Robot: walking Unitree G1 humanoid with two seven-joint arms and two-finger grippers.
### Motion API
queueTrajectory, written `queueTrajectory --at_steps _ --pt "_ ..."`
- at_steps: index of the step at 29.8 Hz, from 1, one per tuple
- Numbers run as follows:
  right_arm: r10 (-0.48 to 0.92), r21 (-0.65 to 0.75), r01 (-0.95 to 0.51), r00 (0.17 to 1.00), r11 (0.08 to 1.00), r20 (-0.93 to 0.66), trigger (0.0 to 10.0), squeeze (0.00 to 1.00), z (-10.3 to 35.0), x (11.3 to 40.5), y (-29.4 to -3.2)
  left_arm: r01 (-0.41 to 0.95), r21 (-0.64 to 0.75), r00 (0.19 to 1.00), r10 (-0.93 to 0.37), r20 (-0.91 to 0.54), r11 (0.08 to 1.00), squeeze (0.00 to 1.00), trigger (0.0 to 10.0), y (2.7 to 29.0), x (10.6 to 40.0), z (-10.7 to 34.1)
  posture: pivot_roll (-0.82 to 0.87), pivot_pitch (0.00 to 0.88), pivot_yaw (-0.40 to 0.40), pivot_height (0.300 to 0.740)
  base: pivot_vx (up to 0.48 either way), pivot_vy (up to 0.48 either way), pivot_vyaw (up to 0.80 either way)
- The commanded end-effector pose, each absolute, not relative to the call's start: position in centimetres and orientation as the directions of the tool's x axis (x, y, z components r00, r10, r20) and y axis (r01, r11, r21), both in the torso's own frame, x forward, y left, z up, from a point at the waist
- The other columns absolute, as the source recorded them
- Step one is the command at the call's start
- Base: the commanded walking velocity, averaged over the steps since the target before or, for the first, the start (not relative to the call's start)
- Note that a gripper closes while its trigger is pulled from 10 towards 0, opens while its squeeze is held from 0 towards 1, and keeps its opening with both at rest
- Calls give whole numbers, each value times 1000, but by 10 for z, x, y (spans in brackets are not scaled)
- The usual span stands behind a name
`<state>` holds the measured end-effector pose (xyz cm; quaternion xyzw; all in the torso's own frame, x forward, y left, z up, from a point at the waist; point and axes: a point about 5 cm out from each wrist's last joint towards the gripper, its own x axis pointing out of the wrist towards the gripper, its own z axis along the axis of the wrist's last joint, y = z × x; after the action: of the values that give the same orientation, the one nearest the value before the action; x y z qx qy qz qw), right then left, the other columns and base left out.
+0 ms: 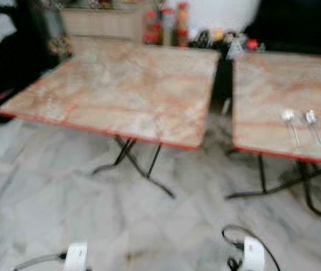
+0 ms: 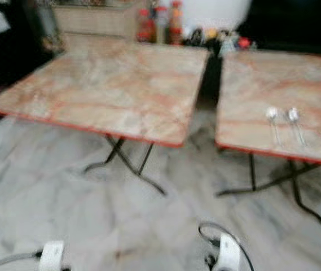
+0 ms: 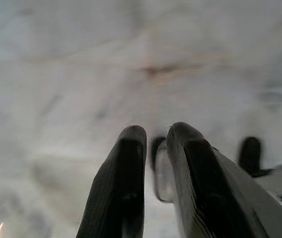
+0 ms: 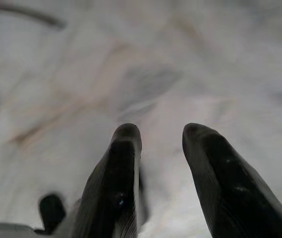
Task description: Setting the table
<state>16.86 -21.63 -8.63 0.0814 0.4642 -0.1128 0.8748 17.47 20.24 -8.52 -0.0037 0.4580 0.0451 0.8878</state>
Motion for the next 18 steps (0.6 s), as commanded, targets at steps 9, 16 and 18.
queueTrajectory --at_steps 9,16,18 --pt "-108 64 281 555 957 -825 10000 0 -88 169 -207 -73 59 580 90 -810 996 0 10000 209 176 -83 43 0 -13 728 0 -470 0" --pt "-103 72 284 557 956 -824 10000 0 -88 167 -207 -68 59 586 88 -806 996 0 10000 208 179 -82 43 0 -13 728 0 -468 0" --pt "-103 72 283 557 956 -824 10000 0 -88 167 -207 -69 59 587 88 -805 996 0 10000 208 179 -82 43 0 -13 728 0 -458 0"
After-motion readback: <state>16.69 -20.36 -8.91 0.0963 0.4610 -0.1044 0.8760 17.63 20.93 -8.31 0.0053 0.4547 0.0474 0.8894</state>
